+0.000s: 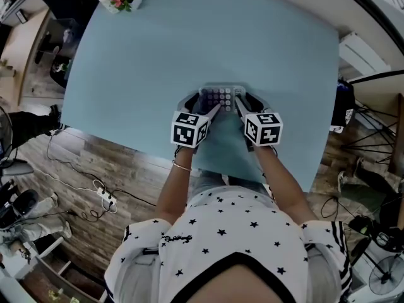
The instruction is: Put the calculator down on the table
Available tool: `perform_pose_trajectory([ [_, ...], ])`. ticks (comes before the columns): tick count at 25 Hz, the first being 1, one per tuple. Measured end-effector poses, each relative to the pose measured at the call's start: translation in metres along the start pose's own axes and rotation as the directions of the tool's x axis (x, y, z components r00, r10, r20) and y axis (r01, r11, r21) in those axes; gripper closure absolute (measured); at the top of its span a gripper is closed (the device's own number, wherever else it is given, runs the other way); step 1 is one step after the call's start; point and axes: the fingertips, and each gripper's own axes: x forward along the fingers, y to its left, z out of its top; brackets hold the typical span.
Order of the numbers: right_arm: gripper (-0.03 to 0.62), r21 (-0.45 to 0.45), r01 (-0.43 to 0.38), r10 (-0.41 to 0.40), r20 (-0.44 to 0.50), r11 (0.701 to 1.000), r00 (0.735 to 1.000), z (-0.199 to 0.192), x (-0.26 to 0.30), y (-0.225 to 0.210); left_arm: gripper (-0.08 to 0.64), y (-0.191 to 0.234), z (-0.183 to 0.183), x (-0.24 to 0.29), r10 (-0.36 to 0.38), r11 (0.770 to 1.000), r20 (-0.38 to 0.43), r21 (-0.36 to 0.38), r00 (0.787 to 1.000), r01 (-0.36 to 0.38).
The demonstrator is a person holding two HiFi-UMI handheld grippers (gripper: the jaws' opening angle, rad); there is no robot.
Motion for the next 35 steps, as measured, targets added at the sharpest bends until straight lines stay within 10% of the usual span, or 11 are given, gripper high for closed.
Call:
perform_pose_trajectory([
  [16,0.485,0.013,0.040,-0.041,0.075,0.999,0.996,0.016,-0.015,-0.011,0.230,0.005,0.005,-0.011,0.021,1.000,0.040,-0.018,0.999,-0.021],
  [35,0.595,0.047,-0.117,0.094,0.343,0.992,0.935,0.086,-0.085,0.029,0.330,-0.035,0.083,-0.092,-0.054,0.997,0.325,0.070,0.944,0.033],
])
